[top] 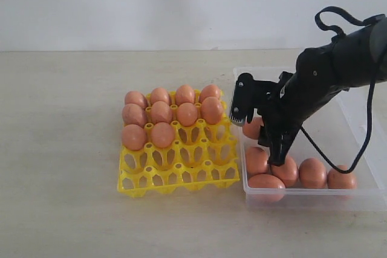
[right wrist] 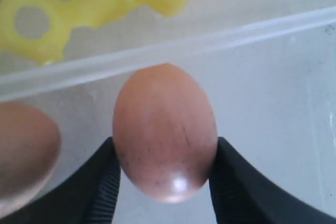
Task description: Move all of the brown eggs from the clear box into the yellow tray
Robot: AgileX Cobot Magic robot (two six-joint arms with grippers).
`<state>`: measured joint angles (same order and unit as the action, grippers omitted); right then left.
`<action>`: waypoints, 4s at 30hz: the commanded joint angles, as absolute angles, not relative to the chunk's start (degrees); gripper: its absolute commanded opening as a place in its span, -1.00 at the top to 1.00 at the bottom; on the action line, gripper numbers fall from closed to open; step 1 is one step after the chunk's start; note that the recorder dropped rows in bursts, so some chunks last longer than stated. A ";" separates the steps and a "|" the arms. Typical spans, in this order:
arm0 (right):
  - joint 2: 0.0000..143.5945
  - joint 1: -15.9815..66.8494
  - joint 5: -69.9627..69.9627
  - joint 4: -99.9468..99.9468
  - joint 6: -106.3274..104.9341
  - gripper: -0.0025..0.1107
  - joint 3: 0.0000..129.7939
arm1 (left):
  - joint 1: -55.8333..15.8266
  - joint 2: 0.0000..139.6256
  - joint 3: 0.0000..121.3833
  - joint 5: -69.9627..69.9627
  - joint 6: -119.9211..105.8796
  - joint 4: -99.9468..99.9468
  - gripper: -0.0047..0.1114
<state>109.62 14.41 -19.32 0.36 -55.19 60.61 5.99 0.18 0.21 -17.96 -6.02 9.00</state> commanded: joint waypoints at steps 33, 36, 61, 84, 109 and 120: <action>99.34 0.88 -40.28 -99.95 -102.96 0.96 62.49 | 6.03 0.00 0.00 -17.97 -6.25 9.03 0.85; 99.34 1.25 -42.83 -99.95 -103.68 0.96 64.01 | 6.03 0.00 0.00 -17.97 -6.25 9.03 0.85; 100.57 13.68 -42.08 -60.83 -96.01 0.96 63.85 | 6.03 0.00 0.00 -17.97 -6.25 9.03 0.85; 100.57 20.03 -41.64 -99.95 -110.73 0.96 65.32 | 6.03 0.00 0.00 -17.97 -6.25 9.03 0.85; 100.57 25.92 16.69 -45.70 -92.32 0.96 65.32 | 6.03 0.00 0.00 -17.97 -6.25 9.03 0.85; 102.44 25.70 46.68 -29.46 -48.67 0.96 65.32 | 6.03 0.00 0.00 -17.97 -6.25 9.03 0.85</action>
